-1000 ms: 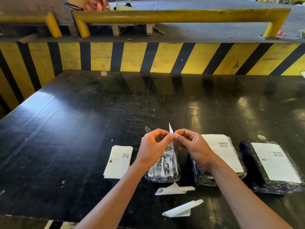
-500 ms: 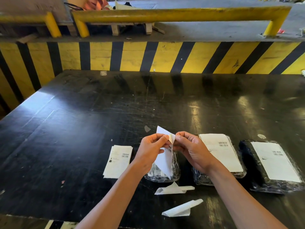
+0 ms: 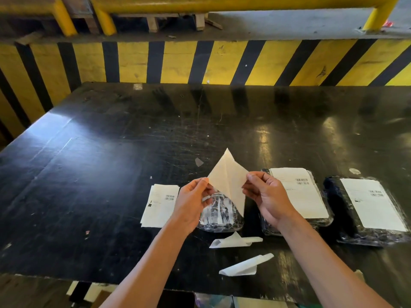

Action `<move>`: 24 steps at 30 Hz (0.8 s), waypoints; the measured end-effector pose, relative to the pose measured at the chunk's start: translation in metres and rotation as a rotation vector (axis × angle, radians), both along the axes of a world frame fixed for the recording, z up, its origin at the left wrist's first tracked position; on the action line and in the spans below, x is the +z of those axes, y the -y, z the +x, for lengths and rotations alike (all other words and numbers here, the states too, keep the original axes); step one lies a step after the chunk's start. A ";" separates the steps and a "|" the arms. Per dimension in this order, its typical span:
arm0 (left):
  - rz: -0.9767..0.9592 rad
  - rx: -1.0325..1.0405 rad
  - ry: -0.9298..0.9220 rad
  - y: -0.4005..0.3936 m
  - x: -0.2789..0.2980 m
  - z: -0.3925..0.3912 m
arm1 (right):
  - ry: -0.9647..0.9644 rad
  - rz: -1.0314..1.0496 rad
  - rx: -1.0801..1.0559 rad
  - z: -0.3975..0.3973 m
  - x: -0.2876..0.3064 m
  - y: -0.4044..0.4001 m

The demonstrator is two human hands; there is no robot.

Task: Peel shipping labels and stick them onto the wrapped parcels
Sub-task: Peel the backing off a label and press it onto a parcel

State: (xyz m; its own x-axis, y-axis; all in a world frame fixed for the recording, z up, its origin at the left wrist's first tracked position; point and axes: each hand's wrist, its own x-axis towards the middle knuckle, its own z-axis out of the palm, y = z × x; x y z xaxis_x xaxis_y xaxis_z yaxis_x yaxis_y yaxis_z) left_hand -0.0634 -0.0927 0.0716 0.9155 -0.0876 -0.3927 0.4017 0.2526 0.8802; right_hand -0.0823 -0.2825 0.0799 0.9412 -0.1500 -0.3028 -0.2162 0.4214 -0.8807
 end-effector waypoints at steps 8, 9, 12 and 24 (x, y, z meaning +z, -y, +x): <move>0.126 0.206 -0.133 -0.044 -0.030 0.008 | 0.026 -0.186 -0.244 -0.002 -0.007 0.012; 0.121 0.241 -0.151 -0.050 -0.032 0.010 | 0.033 -0.190 -0.282 -0.001 -0.007 0.012; 0.107 0.349 -0.209 -0.066 -0.036 0.015 | 0.058 -0.163 -0.377 0.000 -0.006 0.015; 0.159 0.385 -0.009 -0.095 -0.013 0.016 | 0.178 -0.238 0.052 -0.013 0.025 0.028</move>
